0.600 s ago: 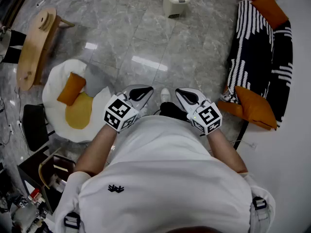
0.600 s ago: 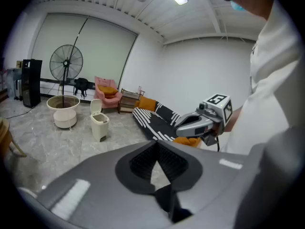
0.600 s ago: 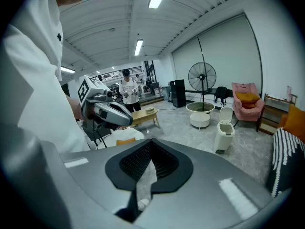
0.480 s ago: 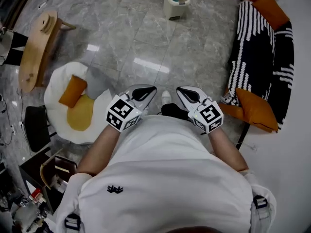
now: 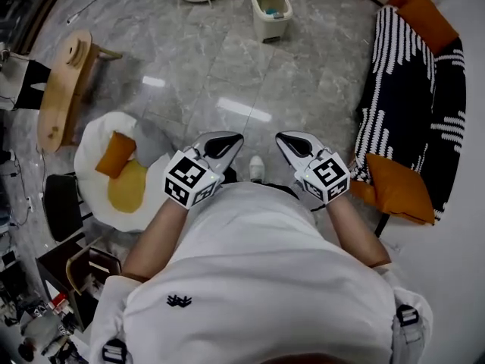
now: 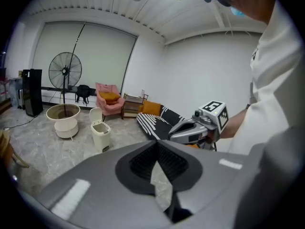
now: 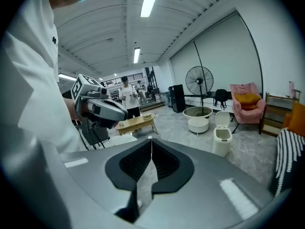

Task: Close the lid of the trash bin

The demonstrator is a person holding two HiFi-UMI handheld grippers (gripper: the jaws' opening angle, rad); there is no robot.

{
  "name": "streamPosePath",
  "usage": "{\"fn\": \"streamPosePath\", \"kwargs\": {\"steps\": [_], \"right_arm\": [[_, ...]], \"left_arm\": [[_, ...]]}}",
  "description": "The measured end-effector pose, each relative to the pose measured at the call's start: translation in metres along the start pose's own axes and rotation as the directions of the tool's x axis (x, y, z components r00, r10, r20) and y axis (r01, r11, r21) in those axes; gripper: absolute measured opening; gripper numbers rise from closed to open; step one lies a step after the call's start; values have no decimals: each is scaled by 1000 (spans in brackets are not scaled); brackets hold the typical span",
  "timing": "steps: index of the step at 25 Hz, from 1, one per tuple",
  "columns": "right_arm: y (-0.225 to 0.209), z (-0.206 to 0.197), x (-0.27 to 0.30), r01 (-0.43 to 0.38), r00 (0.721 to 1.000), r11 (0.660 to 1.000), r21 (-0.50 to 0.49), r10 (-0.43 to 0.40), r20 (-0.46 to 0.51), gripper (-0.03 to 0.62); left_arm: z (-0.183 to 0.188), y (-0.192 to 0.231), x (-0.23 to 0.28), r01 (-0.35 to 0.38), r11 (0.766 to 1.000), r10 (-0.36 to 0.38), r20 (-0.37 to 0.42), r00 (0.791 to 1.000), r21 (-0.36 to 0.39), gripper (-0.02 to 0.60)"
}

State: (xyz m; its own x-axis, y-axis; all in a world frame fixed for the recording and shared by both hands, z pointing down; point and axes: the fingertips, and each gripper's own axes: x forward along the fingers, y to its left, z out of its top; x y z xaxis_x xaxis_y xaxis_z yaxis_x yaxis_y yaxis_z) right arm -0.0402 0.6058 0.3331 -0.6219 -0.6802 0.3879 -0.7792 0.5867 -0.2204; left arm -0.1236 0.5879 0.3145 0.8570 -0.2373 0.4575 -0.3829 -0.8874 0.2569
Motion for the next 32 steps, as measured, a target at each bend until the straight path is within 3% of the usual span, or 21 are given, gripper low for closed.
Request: {"fn": "streamPosePath", "kwargs": {"steps": [5,10,17,22,27,32], "right_arm": [[-39,1,0,21,1000,999,38,-21,14,48],[-80,12,28,39,999,998,51,-39,13,57],[-146,66,91,85,996,996,33,-84,-9,57],[-205,104,133,113,992,993,-19,-114,-50,57],[-249,135,185,124,989,991,-51,-127,-70,58],[-293,156,219,114,989,991,-74,-121,-91,57]], "left_arm": [[12,6,28,26,1000,-26,-23,999,5,57],[28,46,55,34,999,-34,-21,999,7,57],[75,152,82,49,998,-47,34,998,-46,57],[116,220,105,75,997,-73,68,995,-23,58],[134,287,113,58,998,-57,64,996,-16,58],[141,324,121,22,998,-18,64,998,-51,58]]}}
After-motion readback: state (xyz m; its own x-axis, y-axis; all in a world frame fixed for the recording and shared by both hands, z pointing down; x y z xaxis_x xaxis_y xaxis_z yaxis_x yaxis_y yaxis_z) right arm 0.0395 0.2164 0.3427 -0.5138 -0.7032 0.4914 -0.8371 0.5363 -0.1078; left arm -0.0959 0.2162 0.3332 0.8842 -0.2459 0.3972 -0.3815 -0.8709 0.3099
